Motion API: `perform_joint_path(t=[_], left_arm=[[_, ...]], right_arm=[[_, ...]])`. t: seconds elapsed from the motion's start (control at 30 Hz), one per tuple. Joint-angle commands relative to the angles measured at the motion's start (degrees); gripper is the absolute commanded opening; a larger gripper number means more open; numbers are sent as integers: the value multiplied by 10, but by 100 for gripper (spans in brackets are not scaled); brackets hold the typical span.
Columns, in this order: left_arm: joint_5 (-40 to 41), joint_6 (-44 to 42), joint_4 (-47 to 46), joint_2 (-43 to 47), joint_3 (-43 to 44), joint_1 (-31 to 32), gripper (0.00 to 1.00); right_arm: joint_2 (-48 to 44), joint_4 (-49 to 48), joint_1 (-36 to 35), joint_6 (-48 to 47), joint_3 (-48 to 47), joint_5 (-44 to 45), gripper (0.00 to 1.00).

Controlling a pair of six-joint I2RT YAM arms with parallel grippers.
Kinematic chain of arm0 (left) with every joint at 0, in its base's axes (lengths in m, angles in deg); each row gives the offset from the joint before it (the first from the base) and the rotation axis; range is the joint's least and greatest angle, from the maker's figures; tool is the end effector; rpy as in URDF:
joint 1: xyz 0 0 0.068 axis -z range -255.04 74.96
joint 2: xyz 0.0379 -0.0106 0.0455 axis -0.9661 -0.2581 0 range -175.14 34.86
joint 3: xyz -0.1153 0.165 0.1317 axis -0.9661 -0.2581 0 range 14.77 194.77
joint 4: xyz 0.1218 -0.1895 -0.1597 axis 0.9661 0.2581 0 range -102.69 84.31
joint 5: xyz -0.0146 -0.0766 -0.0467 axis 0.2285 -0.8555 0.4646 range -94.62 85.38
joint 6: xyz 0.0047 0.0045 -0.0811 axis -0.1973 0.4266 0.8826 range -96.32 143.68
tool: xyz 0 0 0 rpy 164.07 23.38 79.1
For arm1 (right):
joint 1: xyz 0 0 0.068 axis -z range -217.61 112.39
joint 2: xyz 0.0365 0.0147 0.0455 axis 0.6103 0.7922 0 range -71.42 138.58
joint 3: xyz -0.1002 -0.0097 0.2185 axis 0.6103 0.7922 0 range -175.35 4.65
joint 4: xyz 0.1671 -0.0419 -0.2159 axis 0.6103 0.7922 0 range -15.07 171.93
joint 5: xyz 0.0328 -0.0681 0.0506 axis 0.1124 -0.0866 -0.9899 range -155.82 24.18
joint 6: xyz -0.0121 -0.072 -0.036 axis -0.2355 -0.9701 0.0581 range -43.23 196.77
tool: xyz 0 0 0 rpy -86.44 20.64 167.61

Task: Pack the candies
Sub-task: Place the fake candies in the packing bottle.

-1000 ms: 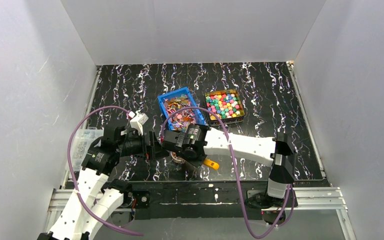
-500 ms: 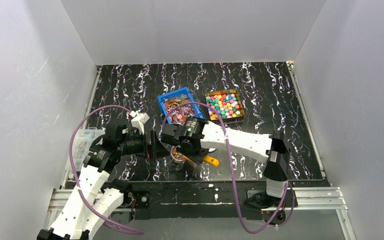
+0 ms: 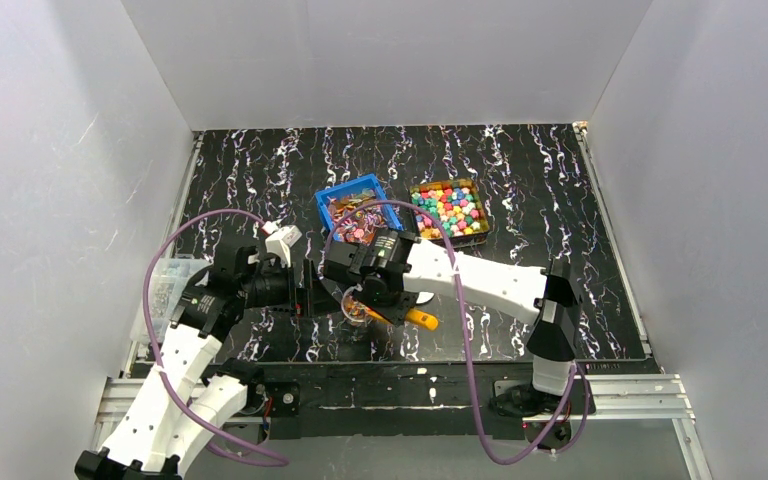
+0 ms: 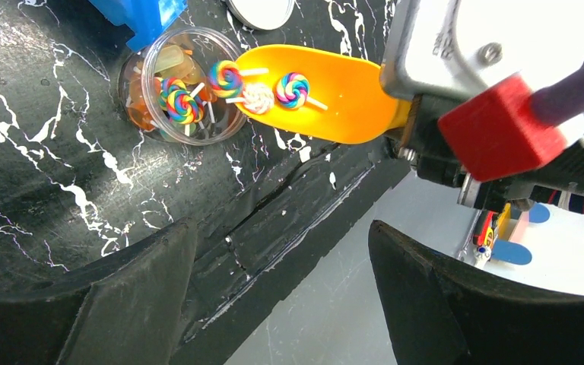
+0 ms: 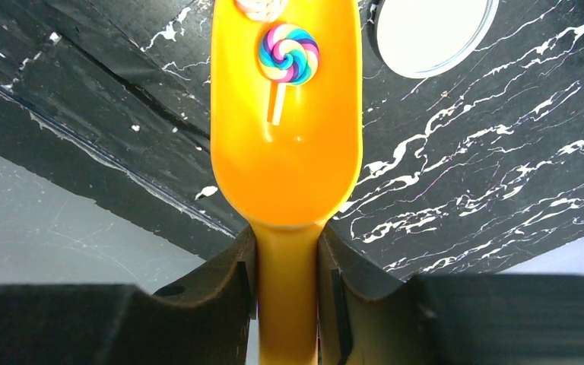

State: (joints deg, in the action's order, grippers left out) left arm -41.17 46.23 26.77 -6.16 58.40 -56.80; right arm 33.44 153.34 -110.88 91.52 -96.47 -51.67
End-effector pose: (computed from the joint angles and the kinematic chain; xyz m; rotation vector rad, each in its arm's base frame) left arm 0.1847 -0.1052 0.2582 0.2874 2.2662 -1.0905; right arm 0.1210 0.3422 0.2380 -1.3814 2.5156 -0.1194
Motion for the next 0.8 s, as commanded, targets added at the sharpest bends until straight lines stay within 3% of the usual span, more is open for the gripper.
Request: perform_joint_path(t=[0.0,0.5,0.57,0.77], left_arm=[[-18,-2,5,-4,0,2,82],[-29,-6,5,-20,1,1,82],[-31,-5,5,-23,3,2,82],[-49,9,6,-33,4,2,82]], right_arm=[[4,27,17,-6,-38,-23,1],[-2,8,34,-15,-34,-100,1],[-12,-2,35,-15,-20,-65,1],[-63,-45,34,-22,-1,-76,1]])
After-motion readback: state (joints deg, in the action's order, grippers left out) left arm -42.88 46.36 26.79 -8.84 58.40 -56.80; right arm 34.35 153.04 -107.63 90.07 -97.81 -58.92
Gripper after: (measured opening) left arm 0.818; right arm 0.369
